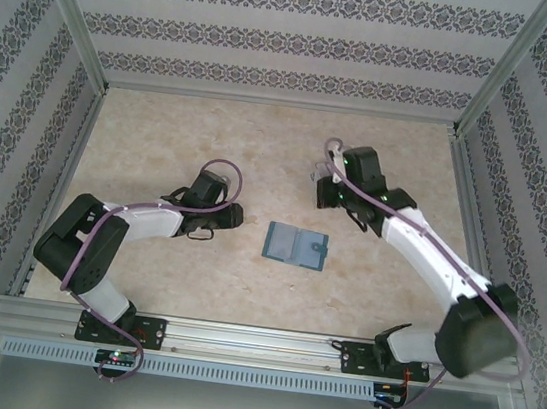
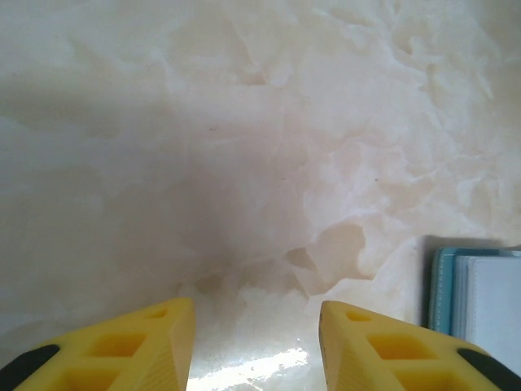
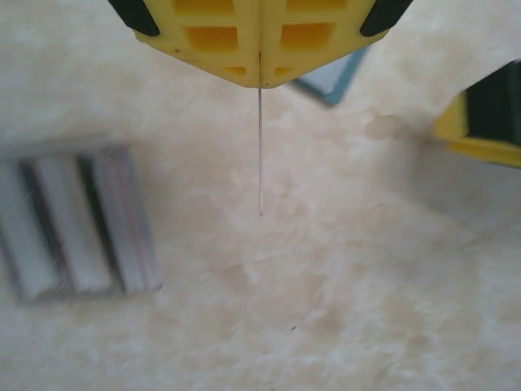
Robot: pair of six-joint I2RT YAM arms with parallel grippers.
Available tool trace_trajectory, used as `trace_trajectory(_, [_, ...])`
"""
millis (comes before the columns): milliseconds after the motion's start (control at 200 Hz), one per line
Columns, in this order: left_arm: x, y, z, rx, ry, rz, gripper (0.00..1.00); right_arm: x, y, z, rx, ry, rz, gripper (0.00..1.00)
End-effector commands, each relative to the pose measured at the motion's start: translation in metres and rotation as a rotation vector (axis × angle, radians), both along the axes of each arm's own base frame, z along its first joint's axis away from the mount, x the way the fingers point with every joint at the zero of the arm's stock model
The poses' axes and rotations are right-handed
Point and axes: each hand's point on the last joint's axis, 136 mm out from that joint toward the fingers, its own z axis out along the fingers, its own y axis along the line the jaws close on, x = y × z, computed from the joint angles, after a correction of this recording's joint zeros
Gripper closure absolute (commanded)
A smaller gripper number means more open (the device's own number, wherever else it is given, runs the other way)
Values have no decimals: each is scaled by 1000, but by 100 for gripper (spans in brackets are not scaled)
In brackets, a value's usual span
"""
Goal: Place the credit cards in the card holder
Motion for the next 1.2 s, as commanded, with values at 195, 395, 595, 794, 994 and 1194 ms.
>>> trace_trajectory(195, [-6, -47, 14, -37, -72, -193, 51, -77, 22, -38, 479, 264, 66, 100])
trace_trajectory(395, [-11, -60, 13, -24, -78, -242, 51, -98, 13, -77, 503, 374, 62, 100])
trace_trajectory(595, [-11, -63, 12, -7, -78, -252, 52, -94, 6, -93, 521, 413, 42, 100])
trace_trajectory(794, [-12, -64, 9, -1, -60, -255, 52, -85, 6, -111, 544, 452, 12, 100])
trace_trajectory(994, [-12, -68, 6, -2, -43, -268, 52, -82, 2, -118, 551, 465, -18, 100])
trace_trajectory(1194, [-12, -69, 2, 1, -23, -269, 52, -83, -5, -121, 562, 475, -44, 100])
